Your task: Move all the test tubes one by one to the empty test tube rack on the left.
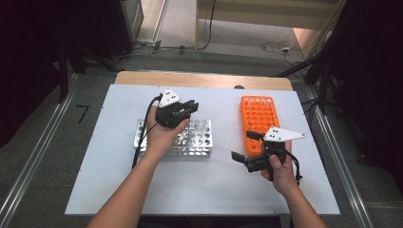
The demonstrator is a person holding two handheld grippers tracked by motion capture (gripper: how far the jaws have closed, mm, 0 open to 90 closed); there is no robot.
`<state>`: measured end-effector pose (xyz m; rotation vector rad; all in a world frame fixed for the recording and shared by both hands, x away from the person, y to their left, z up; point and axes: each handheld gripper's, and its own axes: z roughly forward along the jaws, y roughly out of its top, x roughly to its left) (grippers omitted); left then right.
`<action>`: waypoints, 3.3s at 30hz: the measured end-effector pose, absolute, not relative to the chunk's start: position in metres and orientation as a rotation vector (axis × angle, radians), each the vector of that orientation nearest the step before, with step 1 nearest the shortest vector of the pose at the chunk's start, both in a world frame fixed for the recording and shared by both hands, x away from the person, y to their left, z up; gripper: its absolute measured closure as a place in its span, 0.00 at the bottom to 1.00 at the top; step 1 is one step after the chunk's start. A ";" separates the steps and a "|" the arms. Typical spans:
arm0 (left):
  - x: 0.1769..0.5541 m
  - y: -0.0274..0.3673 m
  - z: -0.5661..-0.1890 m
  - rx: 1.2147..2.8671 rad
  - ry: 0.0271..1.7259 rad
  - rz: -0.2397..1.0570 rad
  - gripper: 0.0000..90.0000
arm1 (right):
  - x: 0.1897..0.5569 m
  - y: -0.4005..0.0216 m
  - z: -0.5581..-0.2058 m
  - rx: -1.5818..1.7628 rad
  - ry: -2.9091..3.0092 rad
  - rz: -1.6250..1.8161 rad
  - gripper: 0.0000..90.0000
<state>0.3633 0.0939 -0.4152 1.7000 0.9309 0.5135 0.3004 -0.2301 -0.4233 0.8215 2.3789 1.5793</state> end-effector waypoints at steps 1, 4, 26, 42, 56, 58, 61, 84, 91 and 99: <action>0.363 0.094 -0.416 1.700 0.935 0.513 0.83 | 0.300 -0.230 -0.423 0.821 2.378 1.579 0.00; 0.363 0.094 -0.419 1.710 0.951 0.504 0.83 | 0.300 -0.231 -0.423 0.825 2.378 1.579 0.00; 0.360 0.091 -0.429 1.804 1.005 0.434 0.81 | 0.301 -0.232 -0.423 0.830 2.372 1.584 0.00; 0.359 0.091 -0.432 1.831 1.027 0.402 0.79 | 0.302 -0.232 -0.423 0.833 2.371 1.582 0.00; 0.349 0.095 -0.424 1.785 1.007 0.389 0.60 | 0.303 -0.233 -0.424 0.840 2.373 1.585 0.00; 0.344 0.095 -0.421 1.787 0.991 0.410 0.54 | 0.303 -0.234 -0.424 0.840 2.371 1.586 0.00; 0.337 0.096 -0.416 1.777 0.969 0.401 0.42 | 0.304 -0.234 -0.424 0.845 2.368 1.583 0.00; 0.270 0.113 -0.419 1.723 0.877 0.367 0.00 | 0.326 -0.247 -0.426 0.945 2.308 1.517 0.00; 0.262 0.119 -0.425 1.717 0.866 0.348 0.00 | 0.341 -0.258 -0.430 1.013 2.276 1.504 0.00; 0.260 0.123 -0.428 1.712 0.877 0.340 0.00 | 0.356 -0.267 -0.431 1.094 2.239 1.482 0.00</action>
